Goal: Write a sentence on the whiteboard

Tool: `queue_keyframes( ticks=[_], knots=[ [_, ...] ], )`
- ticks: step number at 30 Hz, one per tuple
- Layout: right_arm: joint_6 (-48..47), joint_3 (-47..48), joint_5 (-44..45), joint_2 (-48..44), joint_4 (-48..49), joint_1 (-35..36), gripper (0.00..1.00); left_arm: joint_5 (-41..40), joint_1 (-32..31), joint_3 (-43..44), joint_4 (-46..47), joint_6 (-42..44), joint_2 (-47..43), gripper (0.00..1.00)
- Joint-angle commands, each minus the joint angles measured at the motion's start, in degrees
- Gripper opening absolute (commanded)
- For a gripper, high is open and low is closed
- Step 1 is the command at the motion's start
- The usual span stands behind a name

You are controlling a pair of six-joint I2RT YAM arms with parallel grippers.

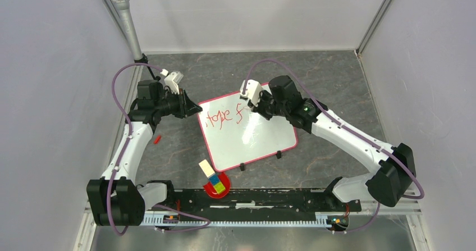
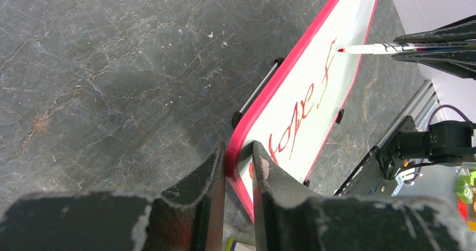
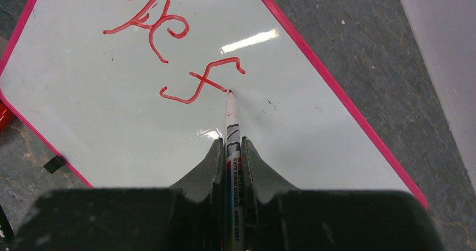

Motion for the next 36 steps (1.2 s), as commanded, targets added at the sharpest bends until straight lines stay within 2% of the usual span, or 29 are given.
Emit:
queue_keyframes(
  ticks=[1,14,36],
  knots=[
    [-0.64,0.48,0.51,0.32,1.79,-0.47,0.0,-0.83,-0.13,-0.47,-2.11,2.73,-0.36,0.03],
    [-0.94,-1.51,1.69,-1.3,1.26,-1.92,0.0,-0.81,-0.12,-0.29,-2.13,2.51,-0.01,0.03],
    [1.16,-5.07,-3.05,-2.67,0.43,-1.55,0.0,-0.72,-0.12,-0.38,-2.02,2.51,-0.09,0.02]
  ],
)
